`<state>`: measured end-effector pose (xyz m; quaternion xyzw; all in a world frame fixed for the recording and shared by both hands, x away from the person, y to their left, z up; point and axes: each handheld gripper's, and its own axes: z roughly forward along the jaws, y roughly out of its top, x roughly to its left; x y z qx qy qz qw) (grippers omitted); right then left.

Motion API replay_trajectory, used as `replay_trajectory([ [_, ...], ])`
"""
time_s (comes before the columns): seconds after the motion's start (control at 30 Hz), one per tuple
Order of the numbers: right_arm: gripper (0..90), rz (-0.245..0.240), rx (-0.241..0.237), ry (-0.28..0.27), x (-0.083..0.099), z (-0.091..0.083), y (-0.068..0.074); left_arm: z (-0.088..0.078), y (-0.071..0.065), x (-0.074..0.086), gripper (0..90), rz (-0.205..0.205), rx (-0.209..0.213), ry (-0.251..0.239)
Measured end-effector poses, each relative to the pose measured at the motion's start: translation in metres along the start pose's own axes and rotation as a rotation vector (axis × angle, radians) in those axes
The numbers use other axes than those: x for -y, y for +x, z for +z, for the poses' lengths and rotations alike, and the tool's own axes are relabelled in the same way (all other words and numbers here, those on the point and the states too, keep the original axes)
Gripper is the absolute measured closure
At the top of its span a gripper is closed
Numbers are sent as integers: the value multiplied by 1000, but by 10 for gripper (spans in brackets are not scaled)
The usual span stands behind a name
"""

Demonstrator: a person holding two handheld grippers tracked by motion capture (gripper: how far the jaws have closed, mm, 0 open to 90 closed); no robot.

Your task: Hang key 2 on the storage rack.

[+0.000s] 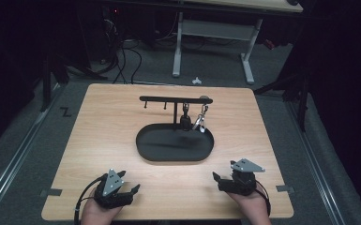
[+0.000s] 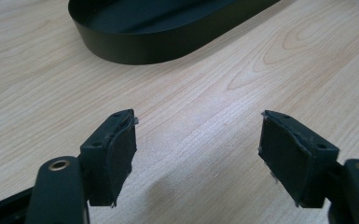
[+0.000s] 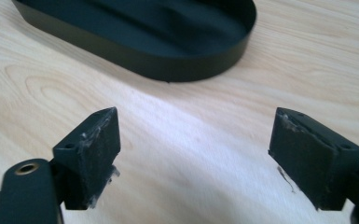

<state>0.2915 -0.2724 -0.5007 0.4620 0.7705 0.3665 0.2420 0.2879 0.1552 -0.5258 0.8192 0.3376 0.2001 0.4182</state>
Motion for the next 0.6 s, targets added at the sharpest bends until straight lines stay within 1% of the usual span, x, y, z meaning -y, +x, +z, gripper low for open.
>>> replay_trajectory([
  [0.07,161,2,18,-23,10,-5,-2,-1,0,0,263,-9,-4,-2],
  [0.17,153,2,36,-8,19,-8,-6,-1,-1,0,248,-15,-19,-7],
  [0.2,155,-1,44,-7,21,-8,-7,0,-1,0,243,-13,-32,-2],
  [0.23,157,-7,40,-6,21,-7,-8,1,-1,1,233,-15,-43,6],
  [0.27,156,1,25,-3,21,-7,-7,2,0,1,220,-19,-54,13],
  [0.3,157,-6,16,-6,21,-5,-7,2,0,2,210,-24,-60,20],
  [0.37,157,-16,11,-11,19,-4,-5,2,0,2,200,-28,-70,28],
  [0.4,156,-27,6,-15,18,-4,-4,2,0,2,198,-28,-73,26],
  [0.5,156,-32,-1,-17,19,-4,-2,-1,0,1,195,-36,-80,10],
  [0.6,156,-22,-5,-18,20,-5,-3,-3,0,0,195,-37,-76,1],
])
